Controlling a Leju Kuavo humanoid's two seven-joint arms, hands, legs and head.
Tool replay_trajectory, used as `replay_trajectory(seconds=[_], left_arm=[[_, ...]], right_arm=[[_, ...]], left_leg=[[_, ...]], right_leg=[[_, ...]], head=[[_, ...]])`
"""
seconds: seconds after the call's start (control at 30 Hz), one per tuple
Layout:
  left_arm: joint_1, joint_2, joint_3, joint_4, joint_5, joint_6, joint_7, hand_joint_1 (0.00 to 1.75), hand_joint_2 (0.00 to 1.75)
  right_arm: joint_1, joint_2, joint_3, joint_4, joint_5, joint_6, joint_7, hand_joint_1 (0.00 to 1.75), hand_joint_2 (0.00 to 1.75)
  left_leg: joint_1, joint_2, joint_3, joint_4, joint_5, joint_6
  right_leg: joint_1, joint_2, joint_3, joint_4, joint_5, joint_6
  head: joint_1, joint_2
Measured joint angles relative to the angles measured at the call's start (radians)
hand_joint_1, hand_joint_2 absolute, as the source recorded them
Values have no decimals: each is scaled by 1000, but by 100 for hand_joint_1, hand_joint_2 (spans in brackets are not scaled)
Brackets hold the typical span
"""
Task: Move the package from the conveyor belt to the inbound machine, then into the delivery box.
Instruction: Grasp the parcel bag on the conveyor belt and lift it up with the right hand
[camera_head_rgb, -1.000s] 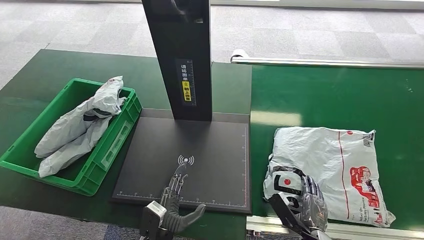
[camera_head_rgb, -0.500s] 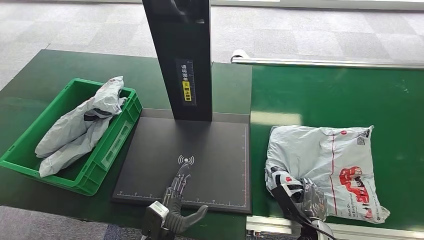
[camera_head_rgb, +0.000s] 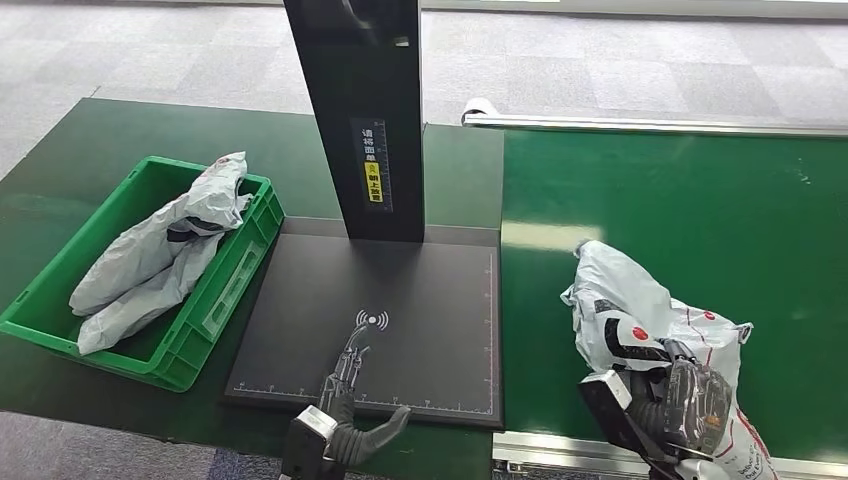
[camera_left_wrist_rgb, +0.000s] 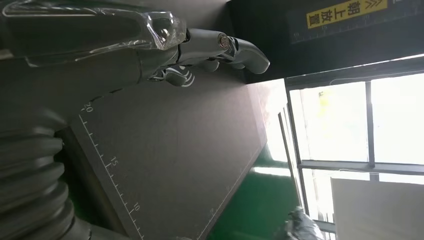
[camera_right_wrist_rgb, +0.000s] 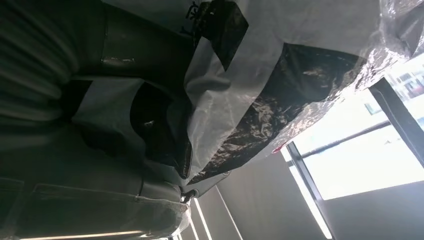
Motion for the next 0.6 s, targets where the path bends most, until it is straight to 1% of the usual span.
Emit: replay_trajectory(seconds=[0.13,0.2,0.27,0.43,0.6], left_arm=[[3,0,19,1,-12,36,-18,0,175],[4,0,35,2,-21,49,-26,0,175],[4,0,54,2,-32,57,-29,0,175],[0,1,100,2,-67,58,-29,0,175],[-21,-5,130,3,-91,51,-19,0,175]], right_arm=[[44,-6,63,-183,4,32,-16,175,175],[39,-22,115,-233,-6,75,-26,175,175],[14,-43,174,-254,-11,122,-26,175,175],[-103,-93,320,-229,-37,224,-22,175,175],[-279,-101,472,-90,-82,324,-11,175,175]], left_leg=[[0,1,0,0,0,0],[0,1,1,0,0,0],[0,1,1,0,0,0],[0,1,2,0,1,1],[0,1,3,0,2,0]], right_leg=[[0,1,0,0,0,0],[0,1,1,0,0,0],[0,1,2,0,0,0],[0,1,3,0,1,0],[0,1,3,0,1,0]], head=[[0,0],[0,0],[0,0],[0,0],[0,0]])
